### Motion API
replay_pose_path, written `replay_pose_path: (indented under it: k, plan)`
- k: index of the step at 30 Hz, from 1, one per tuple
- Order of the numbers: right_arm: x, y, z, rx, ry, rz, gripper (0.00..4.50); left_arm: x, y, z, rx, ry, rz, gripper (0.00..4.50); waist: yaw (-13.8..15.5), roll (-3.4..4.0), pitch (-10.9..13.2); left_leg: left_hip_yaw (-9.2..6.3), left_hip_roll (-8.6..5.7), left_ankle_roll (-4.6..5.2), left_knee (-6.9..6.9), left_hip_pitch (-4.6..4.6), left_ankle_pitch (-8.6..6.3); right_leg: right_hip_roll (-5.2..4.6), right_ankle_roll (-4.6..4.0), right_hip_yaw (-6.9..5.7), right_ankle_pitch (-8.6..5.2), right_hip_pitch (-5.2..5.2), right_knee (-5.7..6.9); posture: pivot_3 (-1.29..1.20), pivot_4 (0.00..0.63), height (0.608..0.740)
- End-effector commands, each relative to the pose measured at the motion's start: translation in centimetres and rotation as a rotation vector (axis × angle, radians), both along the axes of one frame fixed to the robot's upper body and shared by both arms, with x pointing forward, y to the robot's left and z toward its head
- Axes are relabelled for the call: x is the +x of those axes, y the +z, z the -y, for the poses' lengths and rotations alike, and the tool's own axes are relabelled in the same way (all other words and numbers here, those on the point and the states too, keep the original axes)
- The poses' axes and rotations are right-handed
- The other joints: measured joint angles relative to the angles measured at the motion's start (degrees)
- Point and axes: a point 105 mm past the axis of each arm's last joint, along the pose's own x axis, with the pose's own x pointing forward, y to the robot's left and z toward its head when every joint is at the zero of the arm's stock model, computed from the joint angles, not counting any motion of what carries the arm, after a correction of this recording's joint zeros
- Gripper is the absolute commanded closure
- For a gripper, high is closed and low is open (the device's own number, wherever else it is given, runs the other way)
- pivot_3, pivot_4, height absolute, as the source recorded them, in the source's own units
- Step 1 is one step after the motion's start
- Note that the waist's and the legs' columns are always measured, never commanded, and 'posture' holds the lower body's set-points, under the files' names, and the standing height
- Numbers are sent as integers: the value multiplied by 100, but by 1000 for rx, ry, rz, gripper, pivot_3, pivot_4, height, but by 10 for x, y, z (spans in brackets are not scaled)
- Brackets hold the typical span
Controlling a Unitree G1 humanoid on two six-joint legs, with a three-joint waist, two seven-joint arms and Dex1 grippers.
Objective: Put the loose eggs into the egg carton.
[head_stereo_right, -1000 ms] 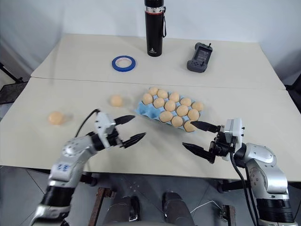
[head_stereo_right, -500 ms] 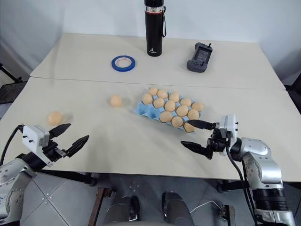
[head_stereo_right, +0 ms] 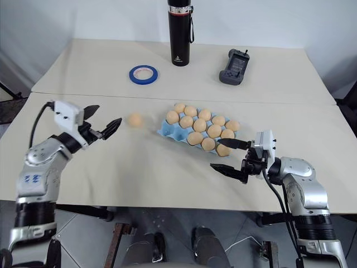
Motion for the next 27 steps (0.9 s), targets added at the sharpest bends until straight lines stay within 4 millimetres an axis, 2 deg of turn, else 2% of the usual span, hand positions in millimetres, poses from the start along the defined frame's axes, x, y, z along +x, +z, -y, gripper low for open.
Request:
replay_pose_path:
  k: [1, 5, 10, 13, 19, 22, 27]
  plan:
    - [-1, 7, 1, 0, -4, 33, 0, 15, -3, 17, 27, -64, 15, 12, 8, 0, 0, 1, -1, -2, 1, -1, 1, 1, 1, 0, -1, -1, 2, 0, 150, 740]
    - [-3, 8, 3, -1, -18, 34, 0, 33, -9, 30, 13, -90, 6, 12, 1, -1, 1, 13, 0, -3, 8, -3, 1, 2, 4, 8, -2, -5, 3, 0, 150, 740]
    - [-6, 7, 5, -5, -33, 30, 0, 48, -14, 32, 22, -72, 0, 12, -7, -3, 1, 15, -1, -3, 11, 0, 1, 3, 5, 12, -1, -6, 11, 0, 150, 740]
    - [-7, 7, 6, -7, -39, 27, 0, 53, -17, 33, 15, -67, -11, 12, -7, -3, 2, 15, -1, -3, 10, 0, 1, 3, 5, 12, -1, -7, 13, 0, 150, 740]
    - [-7, 6, 6, -11, -43, 24, 0, 58, -35, 40, 10, -92, -104, 12, 2, -4, 2, 17, -1, -3, 13, -1, 1, 3, 6, 12, -1, -8, 14, 0, 150, 740]
    - [-6, 7, 5, -14, -42, 24, 0, 59, -38, 45, 12, -115, -122, 597, 7, -4, 2, 17, -2, -3, 14, -1, 1, 3, 6, 11, -1, -9, 15, 0, 150, 740]
    - [-6, 7, 5, -17, -44, 25, 0, 59, -35, 46, 21, -117, -101, 2217, 4, -5, 3, 17, -1, -3, 13, -1, 1, 4, 6, 11, -1, -9, 16, 0, 150, 740]
